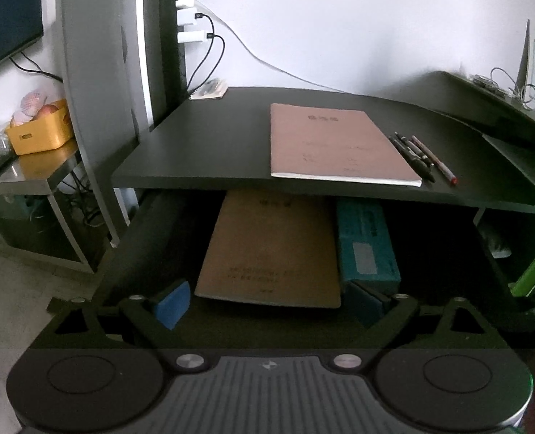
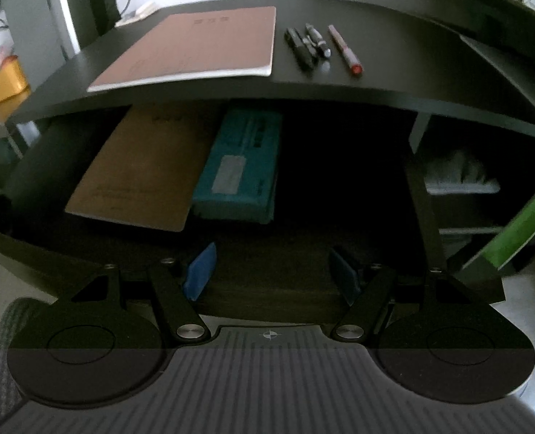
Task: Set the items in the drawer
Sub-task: 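Move the right tool toward the tan notebook on the cabinet top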
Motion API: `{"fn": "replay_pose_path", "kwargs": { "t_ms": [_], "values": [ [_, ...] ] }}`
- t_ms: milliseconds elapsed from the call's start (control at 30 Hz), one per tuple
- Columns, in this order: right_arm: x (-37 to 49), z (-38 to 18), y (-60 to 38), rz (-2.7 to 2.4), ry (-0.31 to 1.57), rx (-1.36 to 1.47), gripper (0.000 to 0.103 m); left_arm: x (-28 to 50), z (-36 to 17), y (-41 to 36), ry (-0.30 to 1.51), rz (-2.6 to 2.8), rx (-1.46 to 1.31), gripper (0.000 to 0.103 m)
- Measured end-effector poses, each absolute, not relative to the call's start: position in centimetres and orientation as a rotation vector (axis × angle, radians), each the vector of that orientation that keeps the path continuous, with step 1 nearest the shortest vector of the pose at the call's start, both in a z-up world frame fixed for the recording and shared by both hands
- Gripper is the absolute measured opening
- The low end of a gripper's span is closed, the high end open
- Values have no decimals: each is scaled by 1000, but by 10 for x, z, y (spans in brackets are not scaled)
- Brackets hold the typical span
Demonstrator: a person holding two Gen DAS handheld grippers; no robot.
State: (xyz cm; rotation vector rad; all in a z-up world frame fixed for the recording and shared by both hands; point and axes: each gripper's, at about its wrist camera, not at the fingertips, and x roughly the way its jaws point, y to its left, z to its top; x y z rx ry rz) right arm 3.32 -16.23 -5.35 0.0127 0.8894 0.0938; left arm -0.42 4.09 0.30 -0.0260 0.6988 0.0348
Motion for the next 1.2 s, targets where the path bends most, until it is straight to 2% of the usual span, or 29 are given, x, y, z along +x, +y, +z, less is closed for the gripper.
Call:
{"fn": "replay_pose_path", "kwargs": {
  "t_ms": [300,367,633,1200],
  "values": [
    [8,-50,-156,89,882,-41,74,5,-13,38,763,11,-27,94],
    [8,-50,-156,87,881,-51,79,8,-14,38,768,11,-29,94],
    [19,-48,-160,108,913,-13,86,12,-16,43,781,24,-36,94],
    [37,-32,-151,161,809,33,87,26,-17,51,784,63,-66,94]
  ]
}}
